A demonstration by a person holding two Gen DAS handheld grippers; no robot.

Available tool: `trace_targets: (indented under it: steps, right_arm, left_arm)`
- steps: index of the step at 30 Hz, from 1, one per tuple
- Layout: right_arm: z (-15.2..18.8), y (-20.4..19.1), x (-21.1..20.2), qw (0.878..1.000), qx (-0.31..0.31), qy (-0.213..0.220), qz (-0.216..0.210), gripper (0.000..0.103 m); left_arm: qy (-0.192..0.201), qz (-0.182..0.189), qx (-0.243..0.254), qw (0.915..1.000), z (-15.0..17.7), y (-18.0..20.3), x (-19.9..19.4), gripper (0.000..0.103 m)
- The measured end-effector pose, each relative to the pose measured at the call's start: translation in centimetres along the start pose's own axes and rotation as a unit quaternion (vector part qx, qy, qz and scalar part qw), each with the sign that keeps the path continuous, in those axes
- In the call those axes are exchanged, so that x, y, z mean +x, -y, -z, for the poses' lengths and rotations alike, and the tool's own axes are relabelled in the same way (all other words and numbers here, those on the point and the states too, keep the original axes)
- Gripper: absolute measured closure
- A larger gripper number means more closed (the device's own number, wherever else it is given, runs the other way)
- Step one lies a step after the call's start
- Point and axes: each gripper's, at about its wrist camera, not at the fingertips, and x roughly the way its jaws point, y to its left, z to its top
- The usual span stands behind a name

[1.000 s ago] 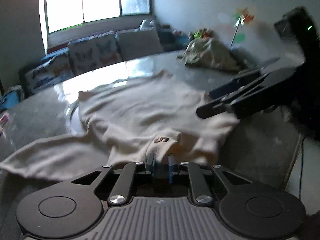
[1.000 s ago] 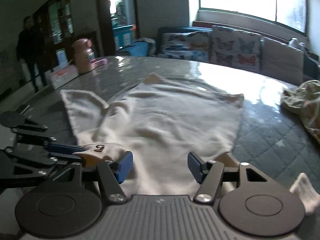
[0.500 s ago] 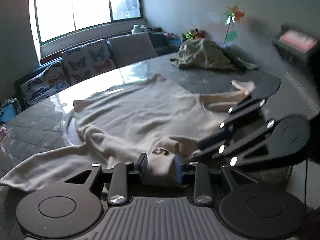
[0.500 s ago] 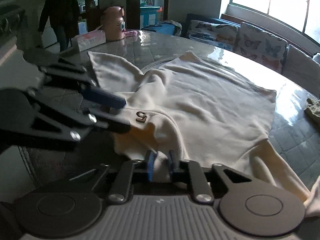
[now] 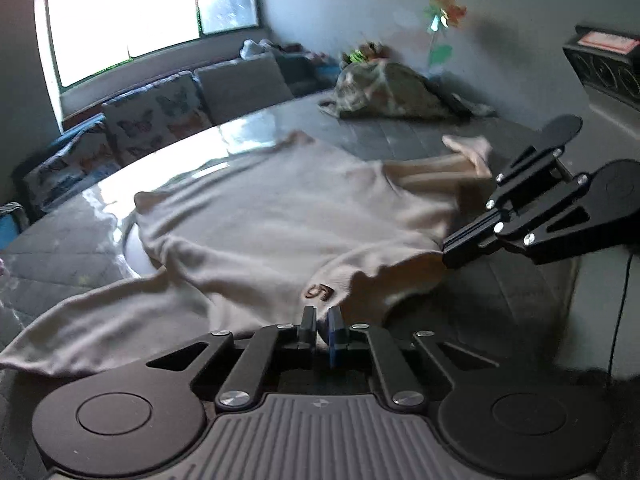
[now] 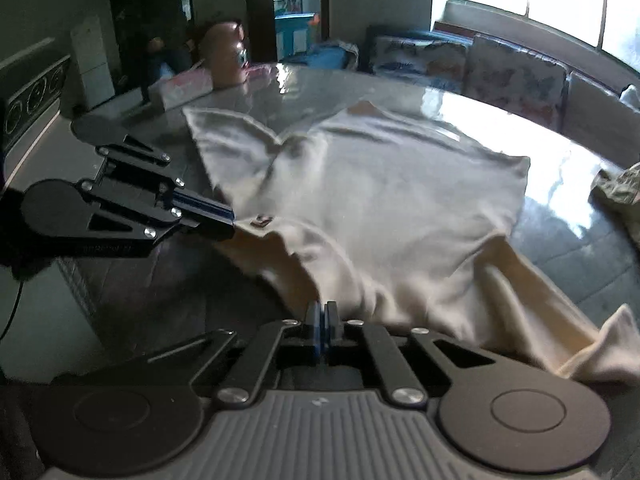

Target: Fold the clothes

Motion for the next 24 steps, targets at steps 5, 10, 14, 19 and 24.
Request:
trace_targets:
  steps: [5, 10, 14, 19, 24]
  right_arm:
    - [-1.1, 1.3, -1.5, 0.999, 0.02, 0.027, -0.002, 0.1]
    - [-2.3, 2.6, 0.1, 0.998, 0.047, 0.045, 0.016, 0.097]
    - [-1.3, 2.5, 2.5, 0.998, 0.059, 0.02, 0.013, 0.096]
    - [-0.1, 2.8, 1.5, 0.997, 0.068, 0.023, 0.021, 0.089]
    - [0.6, 6.2, -1.4, 0.986, 0.134, 0.065, 0.08, 0.089]
  left_arm:
    - [0.025, 0.01, 0.001, 0.9996, -1.5, -0.7, -1.5, 0.094]
    - [0.04, -0.009, -0.022, 0.9989, -4.1, -1.5, -0.6, 0.092]
    - [0.023, -0.009, -0.046, 0.9987, -5.2, -1.4, 2.4, 0.088]
    - [0.007, 0.013, -0.06, 0.9981, -6.3, -0.7, 6.2, 0.086]
    - [-0.009, 0.043, -0.055, 0.9975, -6.3, 1.1, 8.6, 0.084]
